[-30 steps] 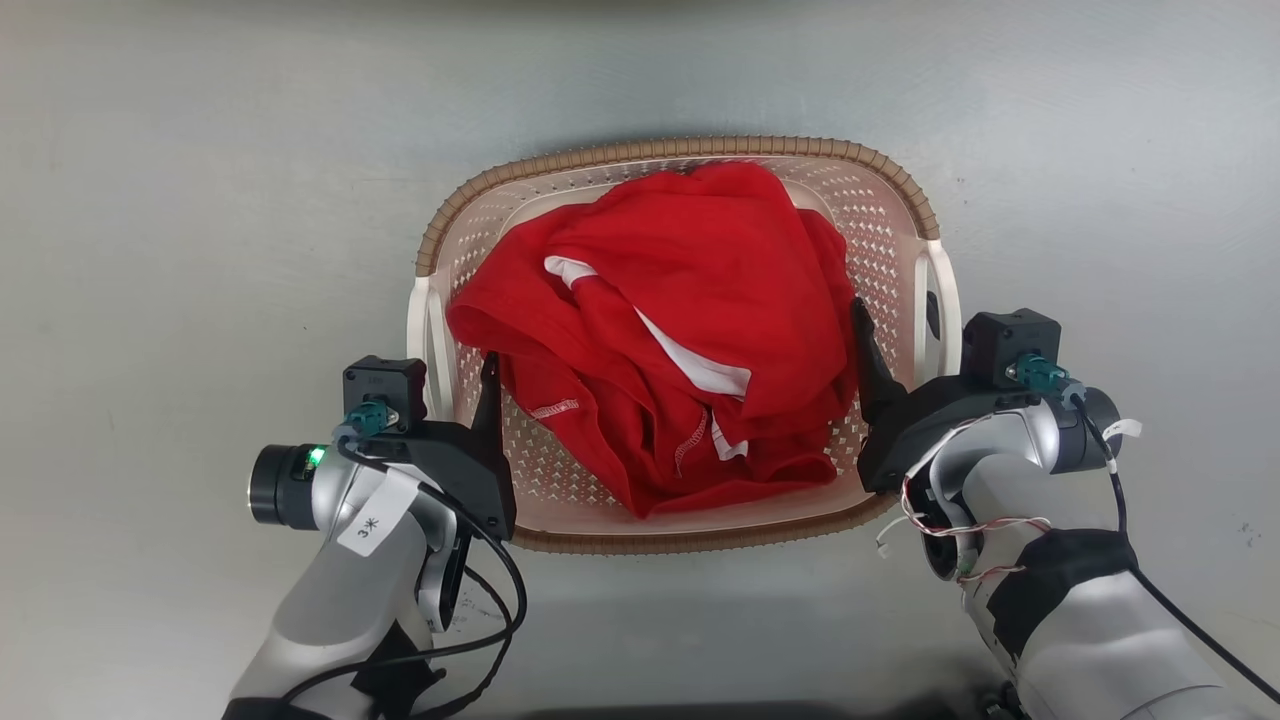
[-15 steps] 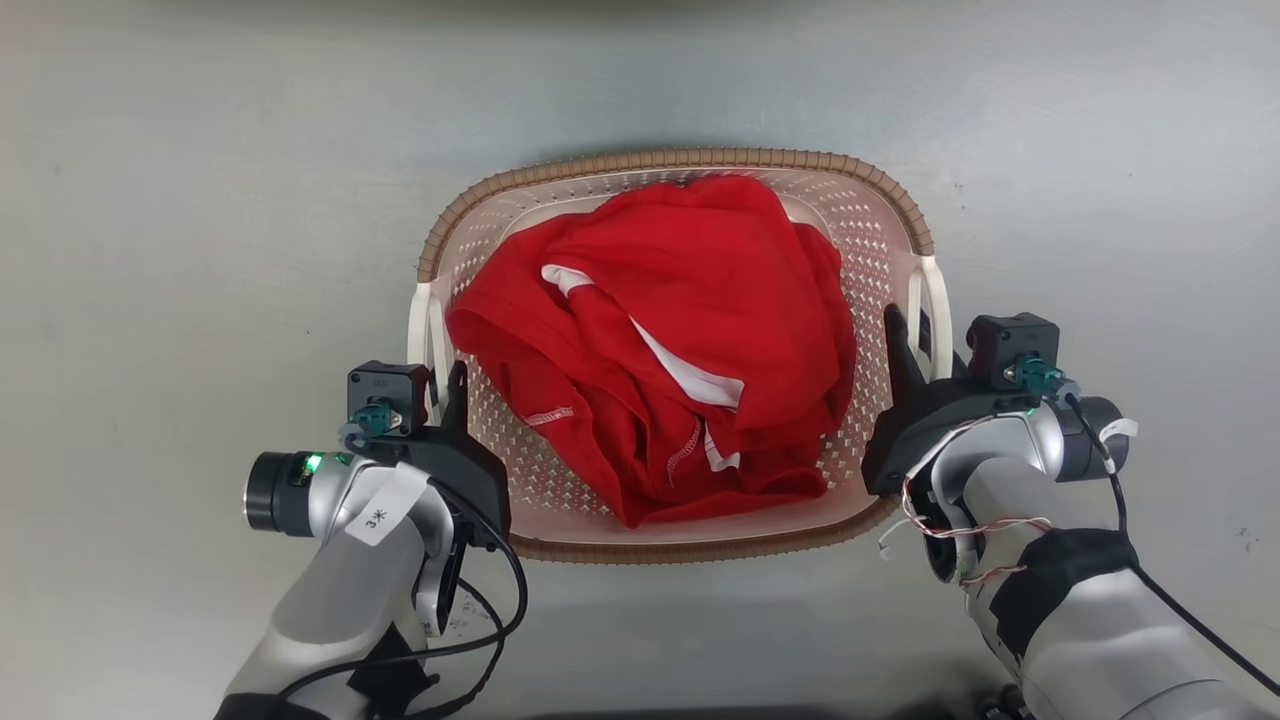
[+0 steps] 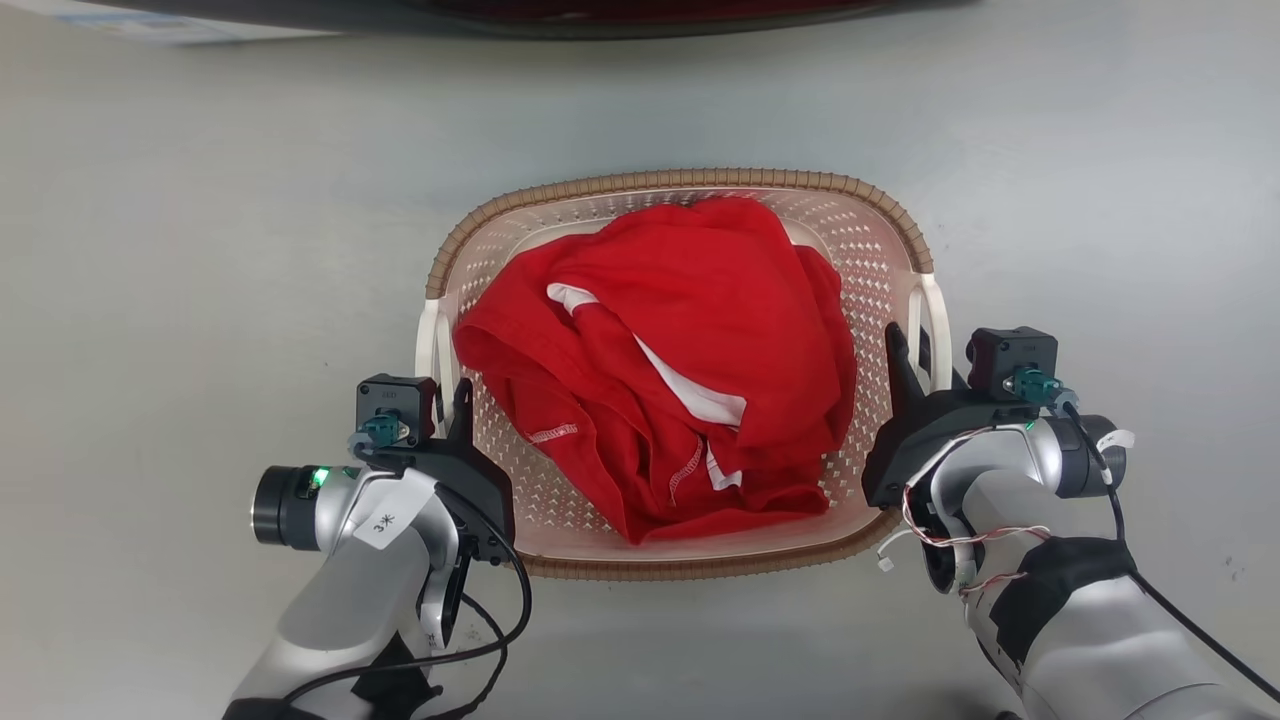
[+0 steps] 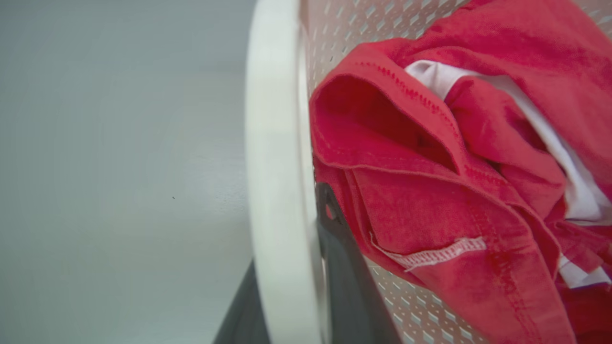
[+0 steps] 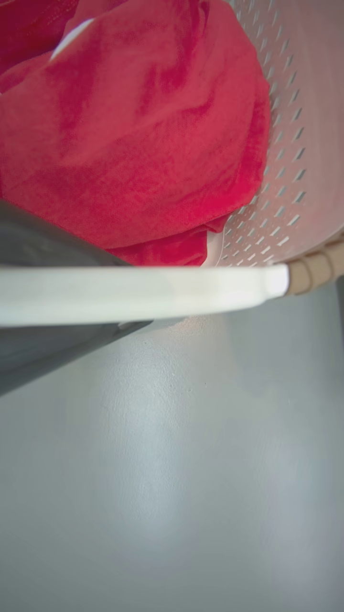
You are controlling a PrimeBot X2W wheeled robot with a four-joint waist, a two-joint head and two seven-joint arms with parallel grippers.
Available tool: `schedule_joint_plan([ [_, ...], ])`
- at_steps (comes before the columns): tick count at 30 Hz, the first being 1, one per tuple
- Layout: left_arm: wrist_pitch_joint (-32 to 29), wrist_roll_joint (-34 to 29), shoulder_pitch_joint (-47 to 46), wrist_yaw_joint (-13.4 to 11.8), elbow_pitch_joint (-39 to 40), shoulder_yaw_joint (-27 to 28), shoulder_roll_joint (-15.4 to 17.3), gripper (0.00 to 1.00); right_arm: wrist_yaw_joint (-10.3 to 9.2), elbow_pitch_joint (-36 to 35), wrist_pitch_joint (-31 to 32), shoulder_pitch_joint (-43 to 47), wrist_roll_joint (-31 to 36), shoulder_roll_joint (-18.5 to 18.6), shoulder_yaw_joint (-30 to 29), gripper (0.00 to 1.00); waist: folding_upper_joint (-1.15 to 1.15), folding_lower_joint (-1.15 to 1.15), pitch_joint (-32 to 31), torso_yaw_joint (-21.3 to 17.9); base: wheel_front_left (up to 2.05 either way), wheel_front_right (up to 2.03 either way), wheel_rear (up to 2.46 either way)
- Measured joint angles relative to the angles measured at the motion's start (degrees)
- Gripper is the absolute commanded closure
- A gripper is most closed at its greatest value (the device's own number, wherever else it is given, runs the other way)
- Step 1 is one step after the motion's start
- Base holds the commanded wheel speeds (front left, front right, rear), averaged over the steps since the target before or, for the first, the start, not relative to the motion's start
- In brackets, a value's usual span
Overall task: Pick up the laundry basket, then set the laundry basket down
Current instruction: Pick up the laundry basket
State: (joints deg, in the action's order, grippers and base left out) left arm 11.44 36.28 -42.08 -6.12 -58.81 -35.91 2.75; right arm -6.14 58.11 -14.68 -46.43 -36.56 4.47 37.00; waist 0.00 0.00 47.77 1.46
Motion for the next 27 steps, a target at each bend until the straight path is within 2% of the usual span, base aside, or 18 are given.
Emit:
schedule_joint_plan([
  [12, -1.85, 2.72, 0.27, -0.19, -1.88, -2.42, -0.25, 1.00, -0.43, 1.71, 0.62, 0.49, -3.11, -0.14, 2.98, 1.00, 0.00, -0.01, -5.59, 0.15, 0.00, 0.00, 0.00],
  [27, -7.30, 6.78, 6.14, -0.19, -3.14, -7.31, -0.37, 1.00, -0.92, 3.55, 6.30, 7.33, -8.04, -0.43, 7.51, 1.00, 0.00, -0.02, -15.74, 0.74, 0.00, 0.00, 0.00],
])
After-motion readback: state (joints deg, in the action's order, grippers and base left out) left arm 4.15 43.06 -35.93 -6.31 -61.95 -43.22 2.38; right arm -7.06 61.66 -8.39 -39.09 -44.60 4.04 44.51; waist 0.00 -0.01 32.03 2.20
